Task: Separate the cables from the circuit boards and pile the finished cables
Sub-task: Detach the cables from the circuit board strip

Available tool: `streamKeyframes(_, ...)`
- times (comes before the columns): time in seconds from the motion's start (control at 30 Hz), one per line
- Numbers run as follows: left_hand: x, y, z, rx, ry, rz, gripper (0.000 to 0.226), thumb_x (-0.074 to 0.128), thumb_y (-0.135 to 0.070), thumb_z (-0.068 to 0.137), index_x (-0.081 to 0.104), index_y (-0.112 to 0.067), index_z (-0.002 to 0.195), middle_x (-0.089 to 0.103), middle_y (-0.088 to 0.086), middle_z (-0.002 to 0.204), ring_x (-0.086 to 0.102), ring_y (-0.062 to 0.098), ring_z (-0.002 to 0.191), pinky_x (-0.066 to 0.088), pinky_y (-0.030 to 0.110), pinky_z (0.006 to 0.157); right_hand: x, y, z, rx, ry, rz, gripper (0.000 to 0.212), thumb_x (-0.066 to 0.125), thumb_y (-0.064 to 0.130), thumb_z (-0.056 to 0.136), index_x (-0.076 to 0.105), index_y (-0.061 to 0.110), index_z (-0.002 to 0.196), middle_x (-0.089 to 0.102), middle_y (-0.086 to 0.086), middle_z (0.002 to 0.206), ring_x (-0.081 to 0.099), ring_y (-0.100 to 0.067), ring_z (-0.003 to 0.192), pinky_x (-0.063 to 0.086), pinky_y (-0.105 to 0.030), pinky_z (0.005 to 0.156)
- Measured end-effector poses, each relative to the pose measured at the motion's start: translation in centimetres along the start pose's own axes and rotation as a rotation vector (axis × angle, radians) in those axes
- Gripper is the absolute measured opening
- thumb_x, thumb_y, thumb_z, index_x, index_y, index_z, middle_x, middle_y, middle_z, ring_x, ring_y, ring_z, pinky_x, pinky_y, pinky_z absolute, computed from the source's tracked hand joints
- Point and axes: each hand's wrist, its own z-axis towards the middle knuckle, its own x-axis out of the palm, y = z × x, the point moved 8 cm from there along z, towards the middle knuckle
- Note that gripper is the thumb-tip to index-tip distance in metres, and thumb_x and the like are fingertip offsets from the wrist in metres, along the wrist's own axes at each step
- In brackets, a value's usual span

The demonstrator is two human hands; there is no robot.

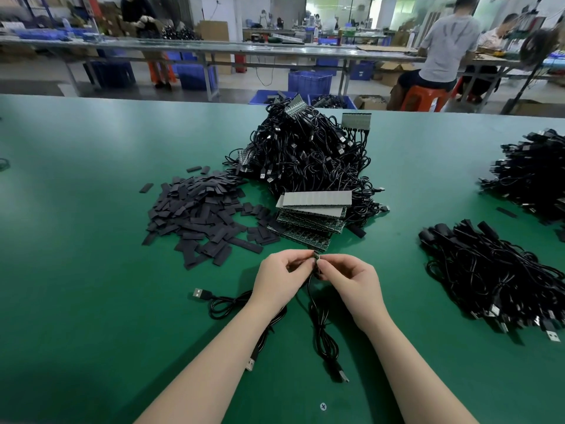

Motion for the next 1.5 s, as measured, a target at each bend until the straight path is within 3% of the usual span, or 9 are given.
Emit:
streamKeyframes(0.1, 0.2, -0.5, -0.2, -0.017, 0.036, -0.065, 0.016, 0.062, -0.042, 0.082, 0.076, -0.037, 0.088, 0.073, -0.022, 0.093, 0.065, -0.005, 0.095, 0.05, 0.017, 0.084, 0.2, -0.3, 0.2, 0.018, 0.0, -0.013, 0.017, 0.079, 0.019, 0.084, 0.076, 0.034, 0.093, 0.072, 0.003, 0.078, 0.065, -0.011, 0.072, 0.053, -0.02, 0.071)
streamKeyframes(0.23, 0.4, -1.1, -0.4, -0.025, 0.103, -0.218, 0.011, 0.067, -0.03, 0.088, 0.078, -0.03, 0.09, 0.075, -0.01, 0.094, 0.069, 0.004, 0.095, 0.05, 0.015, 0.081, 0.3, 0.0, 0.3, -0.006, 0.011, -0.06, 0.023, 0.081, 0.02, 0.082, 0.076, 0.042, 0.085, 0.075, 0.004, 0.081, 0.065, -0.005, 0.07, 0.051, -0.014, 0.068)
streamKeyframes(0.33, 0.5, -0.8, -0.4, -0.048, 0.109, -0.253, 0.01, 0.069, -0.018, 0.088, 0.077, -0.023, 0.093, 0.076, -0.004, 0.089, 0.071, 0.009, 0.089, 0.052, 0.017, 0.076, 0.4, -0.2, 0.4, -0.008, 0.015, -0.08, 0.025, 0.084, 0.012, 0.079, 0.074, 0.035, 0.086, 0.072, 0.008, 0.076, 0.064, -0.003, 0.067, 0.051, -0.014, 0.066)
streamKeyframes(0.43, -0.1, -0.4, -0.2, -0.04, 0.036, -0.155, 0.013, 0.068, -0.02, 0.088, 0.076, -0.029, 0.088, 0.075, -0.006, 0.086, 0.068, 0.008, 0.082, 0.054, 0.023, 0.077, 0.4, -0.4, 0.4, 0.016, 0.027, -0.084, 0.026, 0.085, 0.011, 0.076, 0.074, 0.031, 0.088, 0.074, 0.007, 0.075, 0.068, -0.008, 0.07, 0.055, -0.02, 0.068)
streamKeyframes(0.5, -0.2, -0.5, -0.1, -0.011, 0.022, -0.106, 0.015, 0.067, -0.023, 0.089, 0.076, -0.035, 0.088, 0.074, -0.012, 0.088, 0.067, 0.003, 0.084, 0.052, 0.018, 0.078, 0.3, -0.6, 0.5, 0.032, 0.014, -0.117, 0.022, 0.085, 0.016, 0.078, 0.074, 0.033, 0.087, 0.076, 0.003, 0.077, 0.069, -0.01, 0.071, 0.055, -0.024, 0.071)
streamKeyframes(0.73, -0.1, -0.3, -0.5, -0.017, -0.012, 0.027, 0.01, 0.074, -0.031, 0.077, 0.073, -0.037, 0.085, 0.072, -0.02, 0.08, 0.065, -0.005, 0.075, 0.049, 0.01, 0.067, -0.4, -1.0, 0.5, 0.047, -0.106, -0.135, 0.007, 0.08, 0.02, 0.083, 0.075, 0.023, 0.082, 0.075, 0.008, 0.075, 0.068, -0.005, 0.069, 0.052, -0.016, 0.065)
streamKeyframes(0.97, -0.4, -0.7, -0.5, 0.013, -0.014, 0.096, 0.019, 0.075, -0.024, 0.079, 0.07, -0.043, 0.077, 0.07, -0.026, 0.076, 0.064, -0.008, 0.073, 0.044, 0.004, 0.064, 0.1, -1.0, 0.6, 0.073, -0.108, -0.106, 0.006, 0.079, 0.02, 0.084, 0.075, 0.022, 0.081, 0.075, 0.003, 0.074, 0.068, -0.008, 0.07, 0.054, -0.021, 0.068)
streamKeyframes(1.2, -1.0, -1.4, 0.4, -0.074, 0.015, 0.395, 0.013, 0.075, -0.035, 0.076, 0.066, -0.044, 0.074, 0.068, -0.023, 0.068, 0.063, -0.01, 0.071, 0.052, 0.02, 0.066, 0.3, -0.9, 0.8, 0.083, -0.134, -0.159, 0.007, 0.081, 0.025, 0.083, 0.076, 0.022, 0.078, 0.074, 0.008, 0.07, 0.065, -0.001, 0.063, 0.049, -0.014, 0.061)
streamKeyframes(1.5, -1.1, 0.0, -0.8, -0.066, -0.069, 0.232, 0.011, 0.074, -0.03, 0.08, 0.074, -0.033, 0.091, 0.071, -0.021, 0.076, 0.063, -0.011, 0.077, 0.052, 0.016, 0.075, 0.6, -0.5, 0.6, 0.113, -0.107, -0.165, 0.006, 0.082, 0.031, 0.081, 0.076, 0.031, 0.08, 0.076, 0.012, 0.077, 0.071, -0.005, 0.078, 0.054, -0.02, 0.073)
